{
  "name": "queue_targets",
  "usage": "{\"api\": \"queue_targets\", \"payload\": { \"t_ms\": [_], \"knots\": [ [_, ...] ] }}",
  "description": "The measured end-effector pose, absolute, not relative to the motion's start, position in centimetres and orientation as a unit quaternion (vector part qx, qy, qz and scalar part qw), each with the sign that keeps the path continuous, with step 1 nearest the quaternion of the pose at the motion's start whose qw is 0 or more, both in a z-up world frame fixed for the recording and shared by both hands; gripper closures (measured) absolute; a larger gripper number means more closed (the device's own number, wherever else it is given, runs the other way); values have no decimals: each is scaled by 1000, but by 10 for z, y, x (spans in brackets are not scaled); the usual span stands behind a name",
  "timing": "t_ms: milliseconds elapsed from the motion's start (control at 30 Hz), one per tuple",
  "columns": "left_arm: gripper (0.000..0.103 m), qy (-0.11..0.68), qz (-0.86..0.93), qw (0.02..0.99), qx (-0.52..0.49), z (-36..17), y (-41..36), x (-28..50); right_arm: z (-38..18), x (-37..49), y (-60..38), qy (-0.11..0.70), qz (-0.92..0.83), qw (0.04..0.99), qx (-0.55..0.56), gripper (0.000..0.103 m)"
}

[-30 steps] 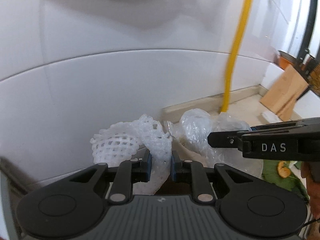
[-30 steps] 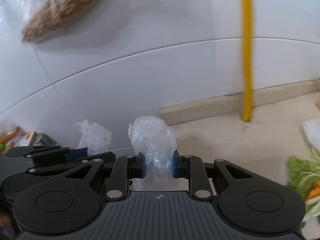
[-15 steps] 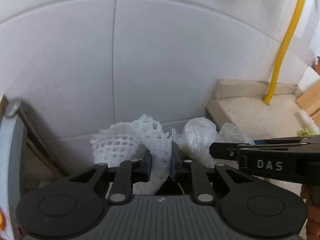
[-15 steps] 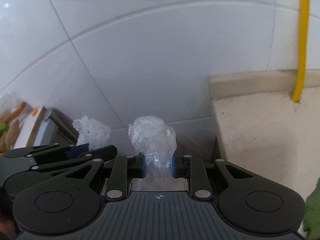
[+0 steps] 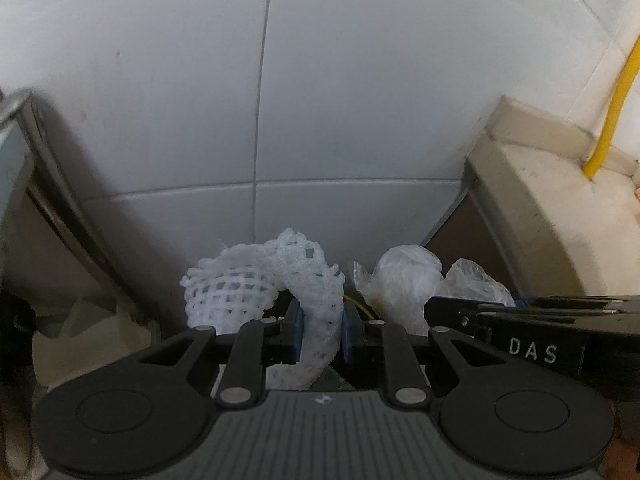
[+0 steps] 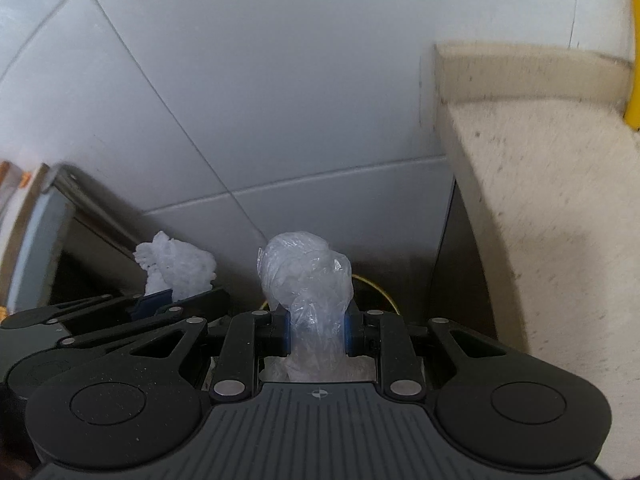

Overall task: Collect trash
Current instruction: 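Carry the foam net and plastic bag with both tools down over the black bin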

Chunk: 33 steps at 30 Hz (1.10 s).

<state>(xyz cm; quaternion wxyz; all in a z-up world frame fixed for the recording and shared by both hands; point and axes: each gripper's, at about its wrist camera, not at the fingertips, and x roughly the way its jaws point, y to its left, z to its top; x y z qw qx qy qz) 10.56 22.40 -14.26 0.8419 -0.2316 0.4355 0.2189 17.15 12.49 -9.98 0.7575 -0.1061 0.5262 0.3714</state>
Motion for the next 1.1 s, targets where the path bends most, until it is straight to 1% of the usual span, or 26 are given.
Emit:
{"api": "queue_targets", "payload": {
  "t_ms": [300,1100],
  "knots": [
    [89,461,227,822,-245,-176,222,112,-137,177,132,556,360,740,-115,75],
    [89,486,247,801,-249,-184,225,114,-180,188,140,590,355,713,-129,74]
  ]
}}
